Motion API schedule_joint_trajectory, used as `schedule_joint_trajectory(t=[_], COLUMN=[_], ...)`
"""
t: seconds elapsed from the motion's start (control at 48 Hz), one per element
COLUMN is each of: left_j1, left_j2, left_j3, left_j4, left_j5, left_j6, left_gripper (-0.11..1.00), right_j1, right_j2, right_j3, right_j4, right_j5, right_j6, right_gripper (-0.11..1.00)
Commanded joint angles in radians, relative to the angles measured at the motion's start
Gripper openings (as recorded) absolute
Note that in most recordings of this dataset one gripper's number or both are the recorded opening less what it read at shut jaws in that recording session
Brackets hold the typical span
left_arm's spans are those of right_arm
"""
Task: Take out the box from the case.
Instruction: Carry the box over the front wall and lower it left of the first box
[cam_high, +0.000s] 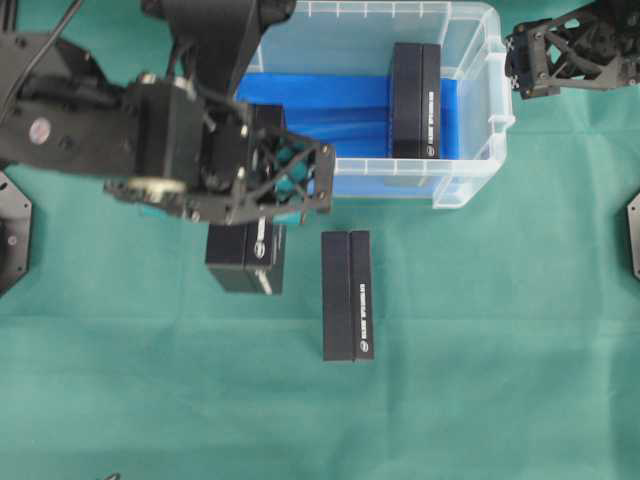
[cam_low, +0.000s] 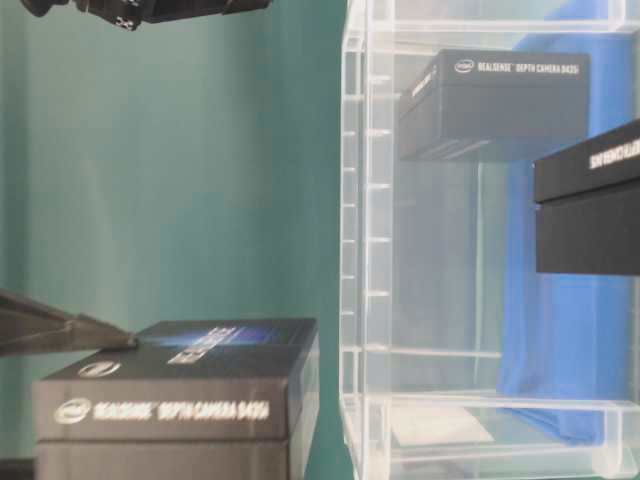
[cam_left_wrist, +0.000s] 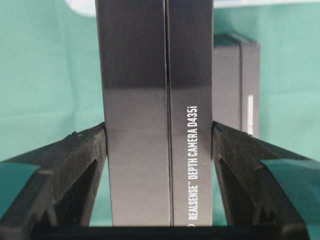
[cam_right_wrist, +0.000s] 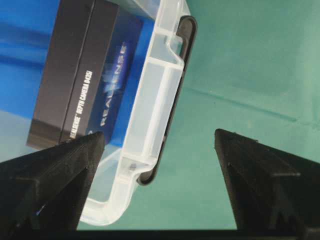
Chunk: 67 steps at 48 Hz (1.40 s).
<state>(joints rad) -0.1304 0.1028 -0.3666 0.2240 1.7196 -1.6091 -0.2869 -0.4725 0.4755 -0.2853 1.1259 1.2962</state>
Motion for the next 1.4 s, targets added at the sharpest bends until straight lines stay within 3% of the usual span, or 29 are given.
schedule_joint_trajectory(t=[0.0,0.271,0.918,1.147,1.376], left_j1=[-0.026,-0.086,-0.095,-0.132,-0.173], left_j2=[-0.041,-0.04,-0.048,-0.048,-0.063], left_j3=[-0.017,-0.015,0.028,0.13,0.322], left_j4=[0.008,0.008,0.009,0.009,0.009], left_j5=[0.006,0.006,0.003,-0.048,-0.241], left_j6=[-0.025,-0.098,-0.109,-0.164,-0.253], left_gripper=[0.6,0.6,0.6,0.6,0.6], right_j1=[0.003,0.003,0.003,0.003,0.003], right_j2=[-0.006,-0.006,-0.006,-0.008,-0.008], right_j3=[-0.015,-0.017,-0.017,-0.015,-0.014], right_j4=[-0.005,-0.005,-0.003,-0.005,-0.005], right_j5=[-0.005,-0.003,-0.003,-0.002,0.002], right_j6=[-0.003,-0.003,-0.002,-0.002,-0.002], right_gripper=[0.91,0.91,0.91,0.91,0.91])
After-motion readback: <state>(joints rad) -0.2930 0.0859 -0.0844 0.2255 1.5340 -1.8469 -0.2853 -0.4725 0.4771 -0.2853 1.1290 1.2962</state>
